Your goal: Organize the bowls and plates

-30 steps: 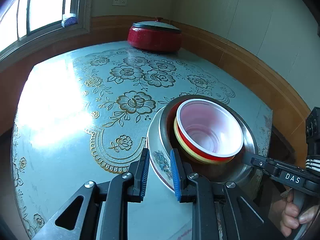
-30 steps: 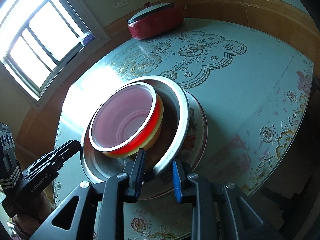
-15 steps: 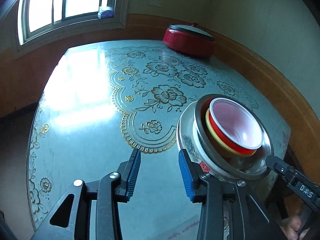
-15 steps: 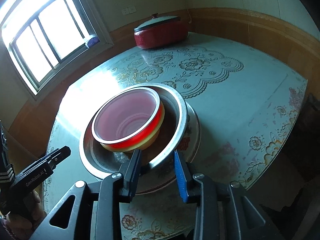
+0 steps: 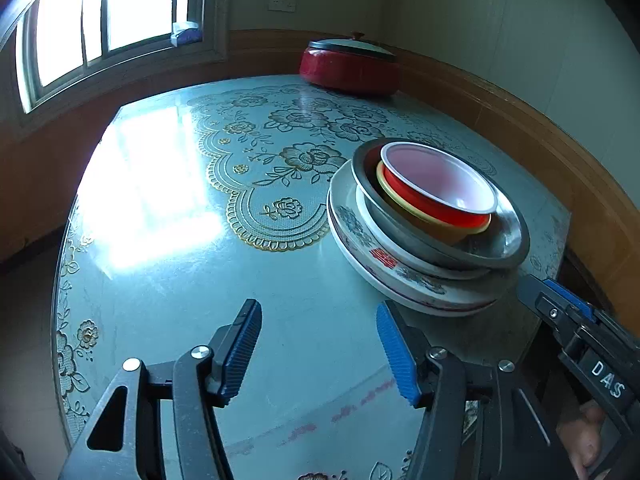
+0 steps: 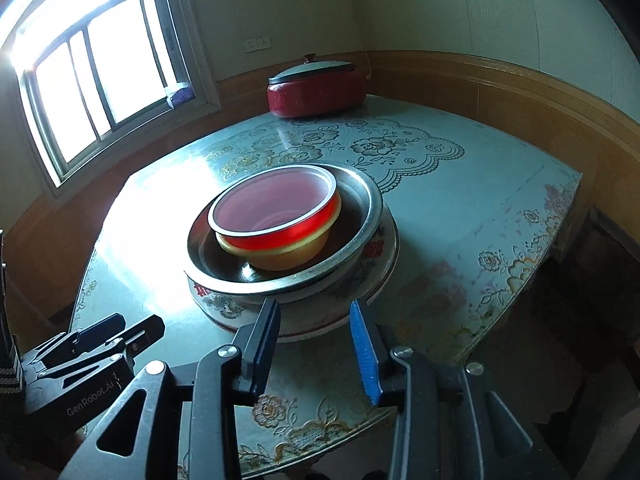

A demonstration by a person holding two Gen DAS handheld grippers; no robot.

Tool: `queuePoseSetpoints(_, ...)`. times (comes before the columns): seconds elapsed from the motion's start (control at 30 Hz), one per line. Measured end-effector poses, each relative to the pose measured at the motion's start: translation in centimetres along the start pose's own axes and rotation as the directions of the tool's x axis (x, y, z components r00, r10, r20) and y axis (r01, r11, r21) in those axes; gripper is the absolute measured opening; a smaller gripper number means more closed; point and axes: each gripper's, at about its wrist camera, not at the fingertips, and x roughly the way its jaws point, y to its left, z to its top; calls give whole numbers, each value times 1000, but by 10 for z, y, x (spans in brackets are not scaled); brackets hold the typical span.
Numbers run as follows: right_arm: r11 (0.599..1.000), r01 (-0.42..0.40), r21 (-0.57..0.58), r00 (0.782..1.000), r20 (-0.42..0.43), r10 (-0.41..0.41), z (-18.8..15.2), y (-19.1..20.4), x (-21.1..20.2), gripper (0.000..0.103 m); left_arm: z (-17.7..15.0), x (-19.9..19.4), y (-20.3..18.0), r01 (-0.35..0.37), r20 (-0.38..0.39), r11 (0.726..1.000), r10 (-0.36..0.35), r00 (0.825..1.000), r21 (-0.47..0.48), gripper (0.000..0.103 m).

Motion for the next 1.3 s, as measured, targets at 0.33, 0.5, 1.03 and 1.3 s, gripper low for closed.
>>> queuePoseSetpoints(0.33,992,100,77,994,26,-103,-26,12,-15,39,-9,-10,6,32,22,995,-34,999,93,70)
queuePoseSetpoints(0.5,984,156,90,984,76,-163,-25,20,-25,41,-9,-19,7,35,62,991,-43,997,128,76)
queuePoseSetpoints(1.03,980,183,77,975,117,-191,-12,39,-24,42,7,-25,13,66,132,986,-87,987,155,85)
queuePoseSetpoints(1.3,979,190,80,974,111,-198,-11,42,-19,42,8,-20,14,79,130,984,-101,986,161,85)
